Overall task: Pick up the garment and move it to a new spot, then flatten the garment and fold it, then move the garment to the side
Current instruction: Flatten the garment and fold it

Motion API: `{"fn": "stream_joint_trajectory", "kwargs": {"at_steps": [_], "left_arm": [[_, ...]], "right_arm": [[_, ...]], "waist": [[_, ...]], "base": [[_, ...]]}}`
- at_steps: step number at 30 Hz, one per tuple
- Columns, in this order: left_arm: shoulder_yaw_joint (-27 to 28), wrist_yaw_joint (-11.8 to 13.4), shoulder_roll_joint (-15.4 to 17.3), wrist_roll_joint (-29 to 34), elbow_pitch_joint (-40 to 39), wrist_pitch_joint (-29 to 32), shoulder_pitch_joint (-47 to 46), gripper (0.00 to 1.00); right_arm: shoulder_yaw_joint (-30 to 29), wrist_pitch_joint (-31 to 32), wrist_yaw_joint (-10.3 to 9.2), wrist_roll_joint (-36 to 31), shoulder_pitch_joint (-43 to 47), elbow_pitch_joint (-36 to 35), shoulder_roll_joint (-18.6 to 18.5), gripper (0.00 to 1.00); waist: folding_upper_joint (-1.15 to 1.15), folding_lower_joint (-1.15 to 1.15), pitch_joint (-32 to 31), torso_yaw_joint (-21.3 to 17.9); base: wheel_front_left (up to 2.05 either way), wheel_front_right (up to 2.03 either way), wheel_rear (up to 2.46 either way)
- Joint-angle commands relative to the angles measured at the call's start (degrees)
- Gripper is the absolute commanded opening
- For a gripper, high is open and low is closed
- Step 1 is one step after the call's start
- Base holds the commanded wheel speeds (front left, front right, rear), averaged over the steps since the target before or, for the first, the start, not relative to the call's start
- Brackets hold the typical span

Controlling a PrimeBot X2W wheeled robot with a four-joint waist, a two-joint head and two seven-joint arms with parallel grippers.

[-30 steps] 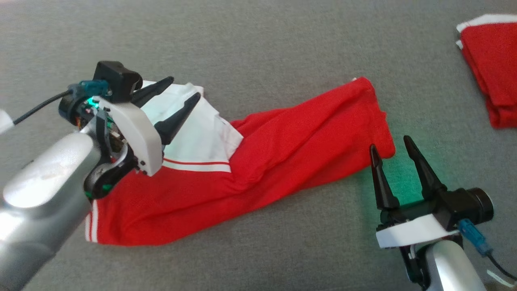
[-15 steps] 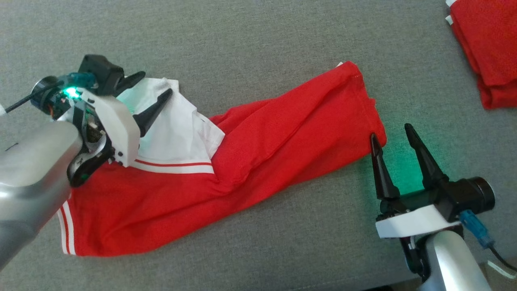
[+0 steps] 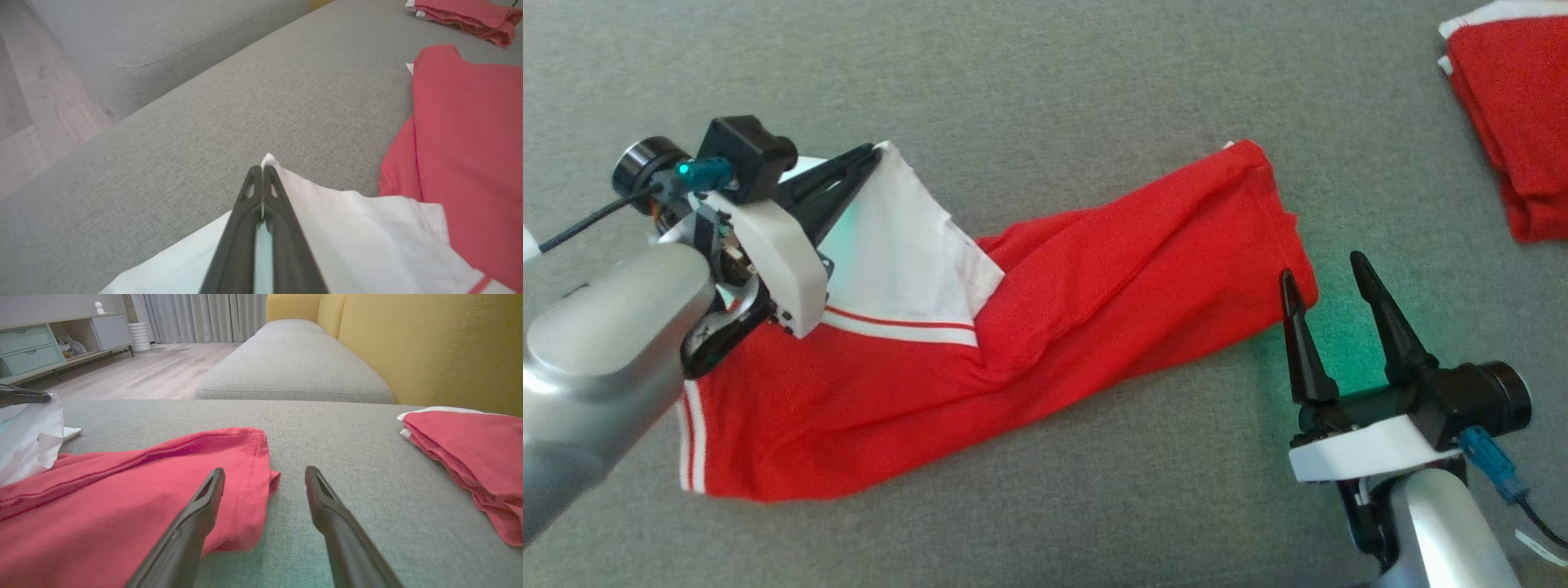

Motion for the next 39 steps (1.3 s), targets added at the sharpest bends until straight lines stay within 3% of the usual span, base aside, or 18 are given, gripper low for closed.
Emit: {"fn": "stream_joint_trajectory", "kwargs": {"at_steps": [1,7,13,18,25,29,39], "left_arm": [[2.4,0.1,1.5,0.6,-1.2,-1.1,-2.9,0.00],[2.3,0.1,1.6,1.9,-4.5,-5.6,-2.1,0.00],[2.3,0.1,3.3,3.0,-6.9,-9.4,-0.8,0.00],[2.3,0.1,5.0,3.4,-7.2,-11.2,-0.6,0.00],[2.3,0.1,6.5,3.1,-7.1,-12.6,-1.5,0.00],[2.3,0.1,6.3,3.5,-6.8,-12.9,-1.9,0.00],[2.3,0.1,5.9,3.4,-6.1,-13.3,-1.9,0.00]], "right_arm": [[1.0,-0.2,-0.04,-0.6,0.2,-1.6,-0.3,1.00],[1.2,-0.2,-0.04,3.1,-0.4,1.8,-1.3,1.00],[0.7,-0.2,-0.04,5.9,-5.1,9.0,-4.8,1.00],[5.2,4.5,-0.04,13.4,-11.8,15.9,-11.1,1.00],[17.0,15.9,-0.04,33.0,-19.4,16.4,-22.7,1.00],[21.3,20.1,-0.04,39.0,-22.4,17.3,-28.3,1.00],[28.8,23.9,-0.04,48.8,-24.3,17.0,-34.1,1.00]], "waist": [[0.00,0.00,-1.0,1.0],[0.00,0.00,-3.7,4.7],[0.00,0.00,-6.3,8.3],[0.00,0.00,-7.3,10.4],[0.00,0.00,-6.0,12.0],[0.00,0.00,-5.2,12.7],[0.00,0.00,-4.9,13.2]], "base": [[0.00,0.00,0.00],[0.00,0.00,0.00],[0.00,0.00,0.00],[0.00,0.00,0.00],[0.00,0.00,0.00],[0.00,0.00,0.00],[0.00,0.00,0.00]]}}
